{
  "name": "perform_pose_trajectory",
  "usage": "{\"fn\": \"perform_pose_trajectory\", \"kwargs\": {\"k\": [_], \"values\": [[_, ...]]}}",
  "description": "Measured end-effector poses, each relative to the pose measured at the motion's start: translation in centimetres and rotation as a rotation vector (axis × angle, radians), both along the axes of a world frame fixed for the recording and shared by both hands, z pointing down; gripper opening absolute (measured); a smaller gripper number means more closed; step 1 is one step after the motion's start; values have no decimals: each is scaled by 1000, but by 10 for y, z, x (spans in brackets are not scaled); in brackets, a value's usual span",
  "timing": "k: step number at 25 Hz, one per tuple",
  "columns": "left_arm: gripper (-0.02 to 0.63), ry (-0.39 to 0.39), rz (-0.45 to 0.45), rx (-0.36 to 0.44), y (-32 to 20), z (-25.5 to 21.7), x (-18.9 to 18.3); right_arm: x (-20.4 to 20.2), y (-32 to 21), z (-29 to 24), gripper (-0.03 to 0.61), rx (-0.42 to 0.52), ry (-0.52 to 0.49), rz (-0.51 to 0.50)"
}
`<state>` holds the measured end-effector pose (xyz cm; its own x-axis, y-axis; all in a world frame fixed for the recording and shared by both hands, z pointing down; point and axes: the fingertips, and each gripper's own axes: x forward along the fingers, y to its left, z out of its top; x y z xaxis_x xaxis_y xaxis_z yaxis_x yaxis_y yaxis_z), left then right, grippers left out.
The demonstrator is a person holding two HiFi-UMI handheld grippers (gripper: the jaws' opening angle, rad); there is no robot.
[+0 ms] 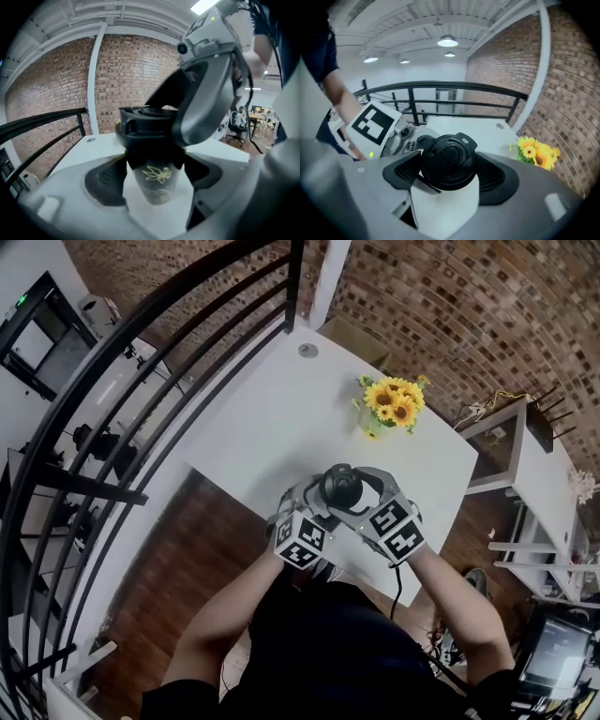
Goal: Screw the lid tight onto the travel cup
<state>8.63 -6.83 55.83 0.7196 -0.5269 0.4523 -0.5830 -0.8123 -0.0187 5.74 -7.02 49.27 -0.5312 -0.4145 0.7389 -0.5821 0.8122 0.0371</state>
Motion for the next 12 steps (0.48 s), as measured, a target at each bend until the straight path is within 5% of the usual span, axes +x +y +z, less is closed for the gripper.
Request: {"fn": "perform_pose_trajectory", "kwargs": {"k": [3,6,9,12], "values": [[380,-10,-86,21,2,1,3,12,2,6,374,34,-38,320],[380,3,-119,24,3,1,4,13,3,7,386,3,-75,356],[380,8,-74,15,3,2,5,-1,1,-23,423,0,-134,41],[380,-1,-20,10,2,4,3,-8,7,-38,423,70,15,-440]]}}
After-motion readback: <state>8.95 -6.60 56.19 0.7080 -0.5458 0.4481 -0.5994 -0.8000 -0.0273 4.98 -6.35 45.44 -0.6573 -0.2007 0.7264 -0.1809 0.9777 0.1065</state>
